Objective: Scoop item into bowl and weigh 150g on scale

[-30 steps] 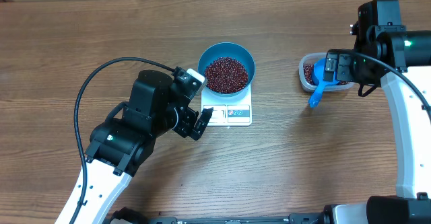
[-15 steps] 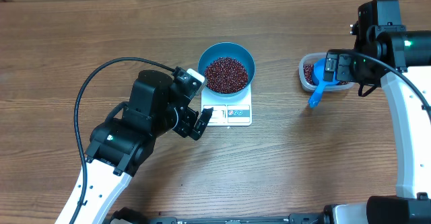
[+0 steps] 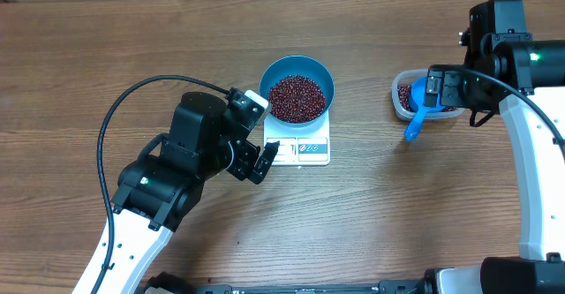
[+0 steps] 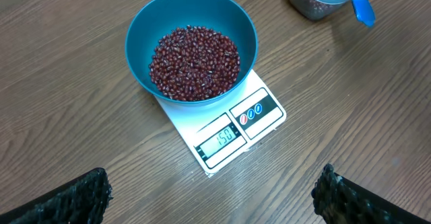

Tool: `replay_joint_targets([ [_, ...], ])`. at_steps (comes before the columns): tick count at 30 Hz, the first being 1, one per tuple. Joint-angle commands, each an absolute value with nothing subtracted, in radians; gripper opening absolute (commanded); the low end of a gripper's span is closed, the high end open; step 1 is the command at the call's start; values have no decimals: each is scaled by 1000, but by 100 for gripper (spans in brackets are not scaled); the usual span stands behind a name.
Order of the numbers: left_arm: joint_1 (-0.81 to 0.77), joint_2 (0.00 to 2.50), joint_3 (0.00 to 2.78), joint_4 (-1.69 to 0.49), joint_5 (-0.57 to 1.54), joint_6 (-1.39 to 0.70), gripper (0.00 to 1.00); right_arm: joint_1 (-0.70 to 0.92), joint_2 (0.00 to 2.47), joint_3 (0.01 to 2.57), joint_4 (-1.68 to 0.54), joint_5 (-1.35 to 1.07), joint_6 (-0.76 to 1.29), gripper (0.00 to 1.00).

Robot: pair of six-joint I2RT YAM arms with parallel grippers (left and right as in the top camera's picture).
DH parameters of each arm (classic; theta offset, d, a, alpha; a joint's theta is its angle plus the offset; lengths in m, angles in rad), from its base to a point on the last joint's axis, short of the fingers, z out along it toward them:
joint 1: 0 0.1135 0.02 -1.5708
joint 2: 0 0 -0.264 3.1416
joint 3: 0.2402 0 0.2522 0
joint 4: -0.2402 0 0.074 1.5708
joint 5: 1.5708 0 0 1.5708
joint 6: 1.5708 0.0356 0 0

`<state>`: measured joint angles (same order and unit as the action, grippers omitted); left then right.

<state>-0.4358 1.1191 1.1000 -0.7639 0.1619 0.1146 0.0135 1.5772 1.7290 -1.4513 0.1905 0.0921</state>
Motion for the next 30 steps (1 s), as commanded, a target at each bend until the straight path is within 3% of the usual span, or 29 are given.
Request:
replay_joint_targets([
  [1,-432,1124,1096,-763,176,134,100,11,1560,1755,-1446,197,77,100],
  [19,-410,1101,1068,-824,123,134,100,11,1560,1755,-1446,197,77,100],
  [30,-278,828,696,-740,204,89,100,11,1560,1755,-1446,197,77,100],
])
